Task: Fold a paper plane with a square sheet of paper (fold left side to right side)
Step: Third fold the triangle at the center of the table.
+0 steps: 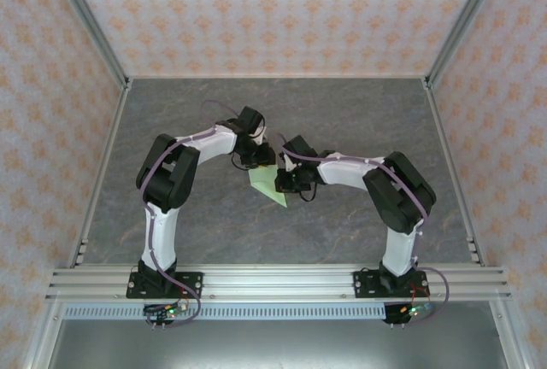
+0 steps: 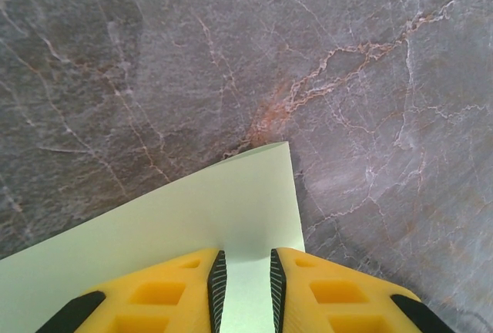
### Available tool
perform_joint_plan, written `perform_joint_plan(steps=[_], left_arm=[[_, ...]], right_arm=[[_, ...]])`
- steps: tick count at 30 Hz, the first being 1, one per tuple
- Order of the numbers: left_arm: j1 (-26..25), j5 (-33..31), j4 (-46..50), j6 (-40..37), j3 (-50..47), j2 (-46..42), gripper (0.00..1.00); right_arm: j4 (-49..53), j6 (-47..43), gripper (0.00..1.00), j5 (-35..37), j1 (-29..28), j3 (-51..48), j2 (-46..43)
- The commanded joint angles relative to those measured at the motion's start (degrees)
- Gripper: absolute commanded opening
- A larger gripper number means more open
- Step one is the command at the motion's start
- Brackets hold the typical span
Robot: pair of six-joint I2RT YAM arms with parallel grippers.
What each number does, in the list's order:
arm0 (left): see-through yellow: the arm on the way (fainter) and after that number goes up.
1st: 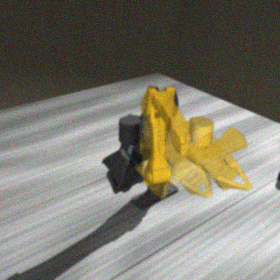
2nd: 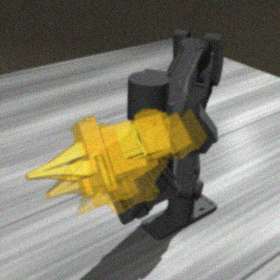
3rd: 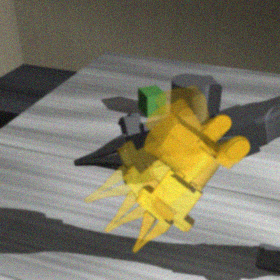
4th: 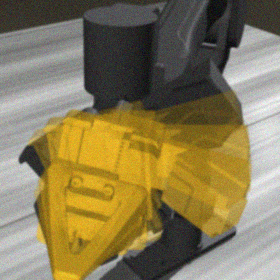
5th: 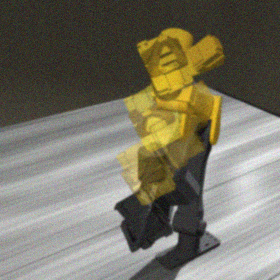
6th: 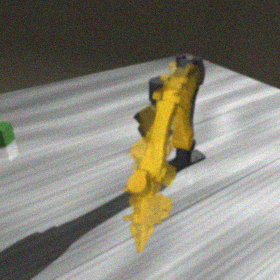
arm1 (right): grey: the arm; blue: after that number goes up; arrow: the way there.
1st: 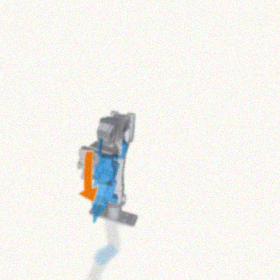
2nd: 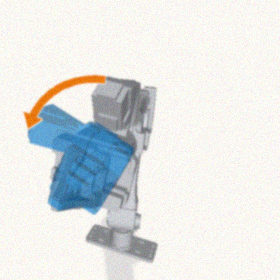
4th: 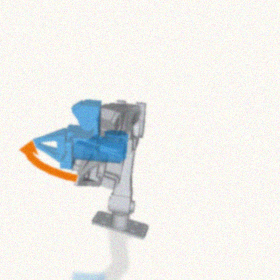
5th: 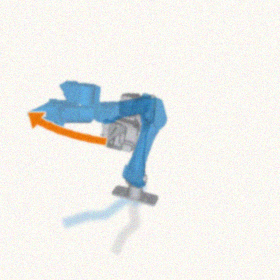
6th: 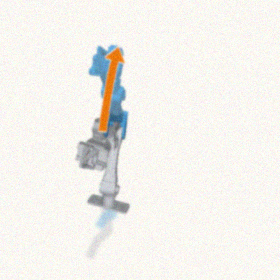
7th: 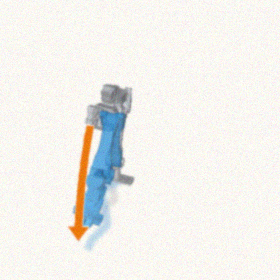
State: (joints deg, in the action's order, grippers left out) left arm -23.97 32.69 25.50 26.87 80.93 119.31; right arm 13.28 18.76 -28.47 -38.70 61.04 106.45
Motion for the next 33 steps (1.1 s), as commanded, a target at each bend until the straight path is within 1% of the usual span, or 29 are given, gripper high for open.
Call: perform_joint_plan(steps=[1,8,13,17,21,23,26,29,31,33], left_arm=[[-1.17,0.04,2.01,-1.12,0.37,1.90,0.27],[-1.17,-0.59,4.61,-2.46,2.65,0.26,0.28],[-0.95,-1.46,9.98,-4.42,8.92,0.32,0.31],[-0.26,-2.32,14.23,-5.39,14.52,0.76,0.35],[1.75,-4.47,17.78,-5.39,17.40,0.39,0.34],[2.66,-4.45,17.20,-5.42,15.39,-1.42,0.32],[3.56,-5.16,14.78,-5.64,9.20,-5.57,0.27],[4.34,-5.01,11.35,-4.96,0.90,-9.52,0.23],[4.39,-4.51,8.66,-4.26,-5.20,-14.58,0.22],[4.37,-1.88,4.03,-2.24,-11.29,-18.22,0.22]], right_arm=[[1.50,-0.85,0.13,1.33,0.06,0.99,2.24],[3.98,-1.18,0.13,2.41,0.11,0.07,2.98],[5.80,-2.15,0.13,3.28,0.11,-0.65,2.89],[6.15,-2.48,0.13,3.48,0.11,-1.35,2.66],[5.67,-2.56,0.13,2.81,0.11,-1.95,2.53],[5.14,-2.42,0.13,2.29,0.11,-2.06,2.41],[5.01,-2.37,0.13,2.17,0.12,-1.97,2.48],[4.94,-2.35,0.13,2.05,0.11,-1.79,2.57],[4.96,-2.41,0.13,2.07,0.11,-1.75,2.62],[5.12,-2.50,0.13,2.19,0.11,-1.64,2.67]])
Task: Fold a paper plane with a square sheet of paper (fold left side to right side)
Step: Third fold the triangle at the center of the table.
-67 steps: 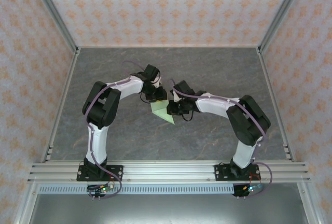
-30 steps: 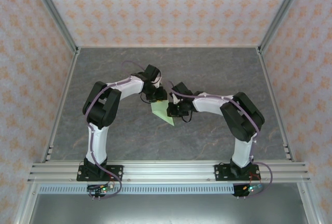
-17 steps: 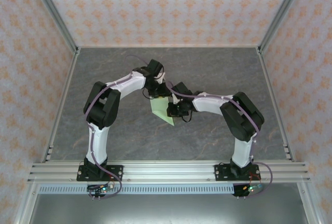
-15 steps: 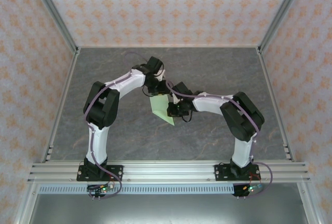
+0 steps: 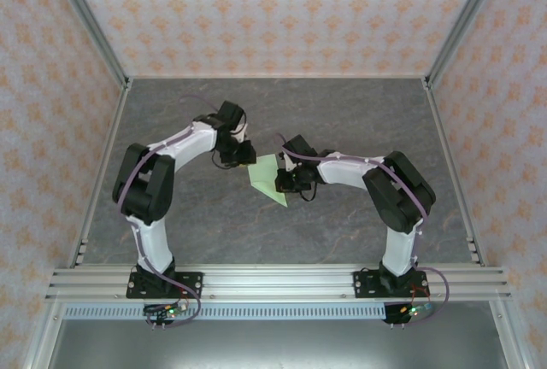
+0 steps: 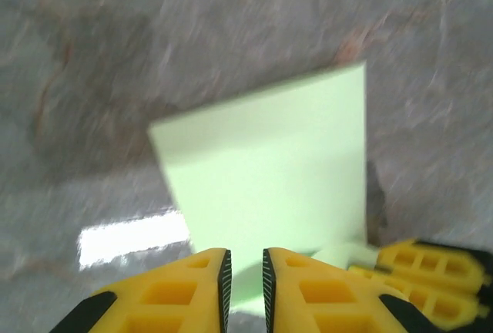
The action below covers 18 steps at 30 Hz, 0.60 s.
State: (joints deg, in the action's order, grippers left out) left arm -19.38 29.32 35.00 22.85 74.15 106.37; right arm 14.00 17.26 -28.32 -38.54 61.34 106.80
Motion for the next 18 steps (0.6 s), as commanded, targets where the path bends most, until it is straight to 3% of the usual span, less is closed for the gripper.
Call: perform_joint_plan(steps=[1,4,9,18], left_arm=[[-0.31,3.15,-8.25,3.16,-8.08,-7.13,0.21],[-2.19,6.00,-14.12,6.56,-14.14,-10.49,0.21],[-6.96,4.09,-16.58,7.46,-16.30,-10.22,0.21],[-8.12,4.77,-21.46,10.93,-17.10,-6.00,0.20]], right_arm=[[4.37,-0.93,0.13,2.11,-0.04,-2.01,2.39],[4.48,-1.08,0.13,2.08,-0.04,-1.84,2.53],[4.97,-1.42,0.13,2.22,-0.04,-1.58,2.87],[5.26,-1.47,0.13,2.04,-0.08,-1.49,2.87]])
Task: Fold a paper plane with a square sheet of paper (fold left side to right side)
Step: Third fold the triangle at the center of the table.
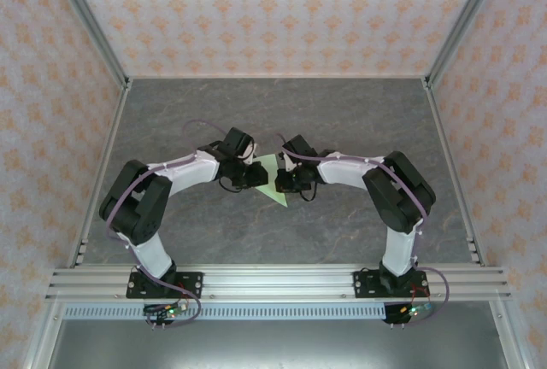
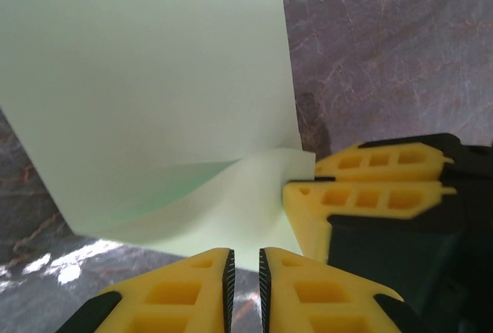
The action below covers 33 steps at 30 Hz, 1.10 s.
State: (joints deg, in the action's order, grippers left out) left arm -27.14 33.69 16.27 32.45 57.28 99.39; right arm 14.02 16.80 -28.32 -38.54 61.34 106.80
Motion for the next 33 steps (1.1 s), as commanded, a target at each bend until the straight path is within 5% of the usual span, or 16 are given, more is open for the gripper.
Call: perform_joint_plan(steps=[1,33], left_arm=[[-0.49,0.46,-2.97,1.48,-0.08,1.23,0.20],[-1.01,-5.97,-1.18,0.54,-4.09,5.36,0.19]], right_arm=[[5.31,-0.98,0.13,2.09,-0.04,-1.40,2.89],[5.62,-1.33,0.14,1.98,-0.04,-0.46,2.20]])
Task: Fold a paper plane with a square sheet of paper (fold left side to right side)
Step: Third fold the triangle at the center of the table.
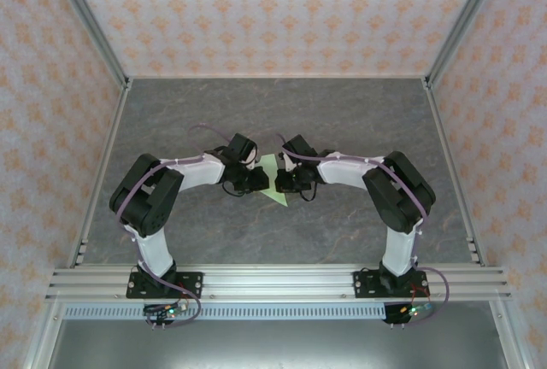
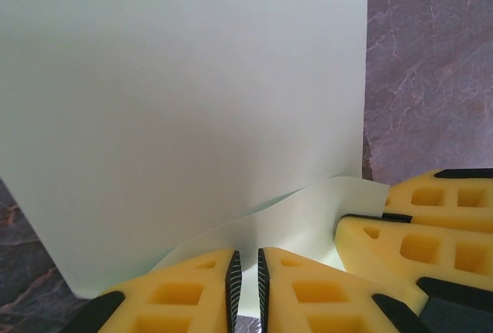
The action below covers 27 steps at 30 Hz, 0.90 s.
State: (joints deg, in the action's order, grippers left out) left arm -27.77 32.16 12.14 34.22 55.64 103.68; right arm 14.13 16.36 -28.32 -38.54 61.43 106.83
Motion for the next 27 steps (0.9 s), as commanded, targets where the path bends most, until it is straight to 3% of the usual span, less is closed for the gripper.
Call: perform_joint_plan(steps=[1,14,16,21,27], left_arm=[[-0.36,-4.62,3.15,-1.39,-2.51,1.05,0.20],[-0.36,-5.09,2.45,-1.20,-3.51,1.27,0.19],[-0.37,-5.22,2.62,-1.32,-3.52,1.05,0.19],[-0.36,-5.61,3.09,-1.35,-3.20,0.56,0.19],[-0.36,-5.48,3.25,-1.33,-2.99,0.12,0.19]], right_arm=[[5.40,-0.85,0.14,2.00,-0.04,-0.40,1.68],[14.01,-1.91,0.44,16.36,0.72,2.54,-10.44],[12.36,-1.34,0.44,13.08,0.75,0.40,-13.16],[-0.10,6.03,0.39,-5.75,0.11,-6.84,-15.18],[-2.52,9.19,0.37,-8.19,-3.29,-6.91,-10.02]])
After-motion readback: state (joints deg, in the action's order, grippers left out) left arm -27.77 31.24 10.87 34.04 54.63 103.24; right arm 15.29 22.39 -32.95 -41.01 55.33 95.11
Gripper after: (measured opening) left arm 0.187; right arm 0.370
